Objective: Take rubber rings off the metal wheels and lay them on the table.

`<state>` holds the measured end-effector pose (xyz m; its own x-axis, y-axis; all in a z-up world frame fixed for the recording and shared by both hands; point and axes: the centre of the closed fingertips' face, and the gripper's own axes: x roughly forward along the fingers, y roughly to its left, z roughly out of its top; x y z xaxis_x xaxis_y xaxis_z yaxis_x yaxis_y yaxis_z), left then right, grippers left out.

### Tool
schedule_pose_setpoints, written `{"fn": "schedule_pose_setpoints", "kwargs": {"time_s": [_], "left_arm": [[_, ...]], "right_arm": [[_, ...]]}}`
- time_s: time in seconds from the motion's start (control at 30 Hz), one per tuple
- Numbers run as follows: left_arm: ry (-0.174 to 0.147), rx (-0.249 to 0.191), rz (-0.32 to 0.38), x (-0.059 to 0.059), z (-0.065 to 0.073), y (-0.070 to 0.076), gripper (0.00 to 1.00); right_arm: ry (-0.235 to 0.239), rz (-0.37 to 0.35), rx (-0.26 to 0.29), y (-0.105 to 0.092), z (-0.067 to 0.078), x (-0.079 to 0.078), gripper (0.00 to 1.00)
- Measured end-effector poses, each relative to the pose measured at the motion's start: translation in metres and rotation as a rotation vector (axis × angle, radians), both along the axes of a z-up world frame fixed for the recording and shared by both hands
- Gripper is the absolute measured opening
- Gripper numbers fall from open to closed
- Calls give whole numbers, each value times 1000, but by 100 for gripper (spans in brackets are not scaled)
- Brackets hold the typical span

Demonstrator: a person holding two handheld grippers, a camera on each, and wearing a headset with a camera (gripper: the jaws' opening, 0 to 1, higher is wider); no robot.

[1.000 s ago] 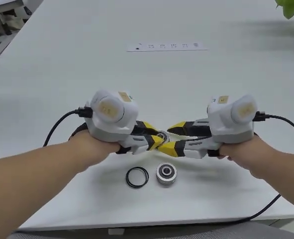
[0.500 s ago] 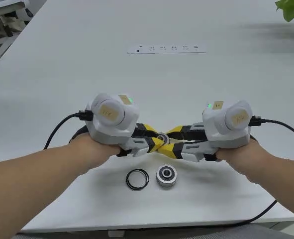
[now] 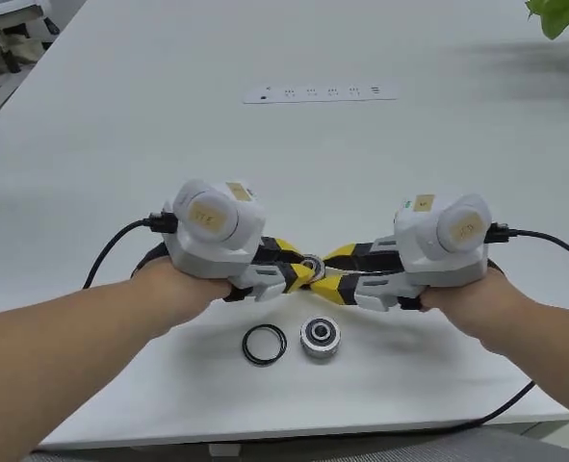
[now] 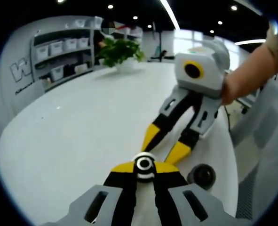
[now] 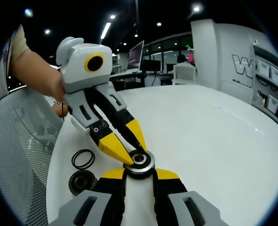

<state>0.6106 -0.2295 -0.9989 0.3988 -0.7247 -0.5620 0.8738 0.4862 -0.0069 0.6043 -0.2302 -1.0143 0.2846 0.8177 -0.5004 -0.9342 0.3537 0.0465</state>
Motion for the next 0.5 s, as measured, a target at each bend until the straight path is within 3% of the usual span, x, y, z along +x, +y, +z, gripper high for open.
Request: {"fn": "schedule_pose_setpoints", "kwargs": {"time_s": [0.5], "left_arm": [[3,-4,5,-1,1,0,14]], "right_arm": [[27,-19,-5,-5,-1,0,13]]}}
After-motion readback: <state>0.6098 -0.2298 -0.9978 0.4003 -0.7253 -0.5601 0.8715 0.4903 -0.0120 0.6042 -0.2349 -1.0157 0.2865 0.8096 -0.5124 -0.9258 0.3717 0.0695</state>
